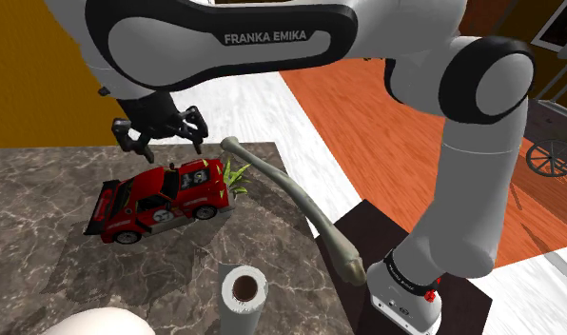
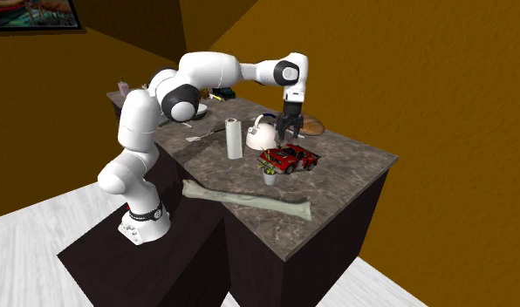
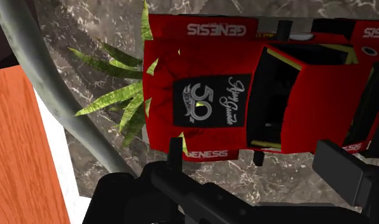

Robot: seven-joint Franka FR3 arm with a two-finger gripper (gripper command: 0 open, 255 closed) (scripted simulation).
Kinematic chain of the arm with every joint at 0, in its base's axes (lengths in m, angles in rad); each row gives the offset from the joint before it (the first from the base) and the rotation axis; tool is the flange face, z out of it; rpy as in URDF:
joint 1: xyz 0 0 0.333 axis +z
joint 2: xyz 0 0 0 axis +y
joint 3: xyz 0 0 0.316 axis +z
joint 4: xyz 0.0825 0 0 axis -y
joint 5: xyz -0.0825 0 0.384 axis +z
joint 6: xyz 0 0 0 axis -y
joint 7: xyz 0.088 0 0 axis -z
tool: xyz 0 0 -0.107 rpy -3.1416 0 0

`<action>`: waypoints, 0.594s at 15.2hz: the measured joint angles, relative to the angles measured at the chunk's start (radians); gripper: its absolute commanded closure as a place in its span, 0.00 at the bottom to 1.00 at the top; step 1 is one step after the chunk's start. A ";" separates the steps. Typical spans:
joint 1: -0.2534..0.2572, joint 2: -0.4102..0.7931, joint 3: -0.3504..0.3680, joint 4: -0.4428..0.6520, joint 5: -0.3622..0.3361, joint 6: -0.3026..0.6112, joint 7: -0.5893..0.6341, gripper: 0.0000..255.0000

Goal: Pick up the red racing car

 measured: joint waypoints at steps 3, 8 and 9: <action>0.138 0.176 -0.044 0.263 -0.087 -0.103 0.048 0.00; 0.168 0.231 -0.061 0.294 -0.110 -0.089 0.074 0.00; 0.163 0.230 -0.061 0.281 -0.110 -0.077 0.076 0.00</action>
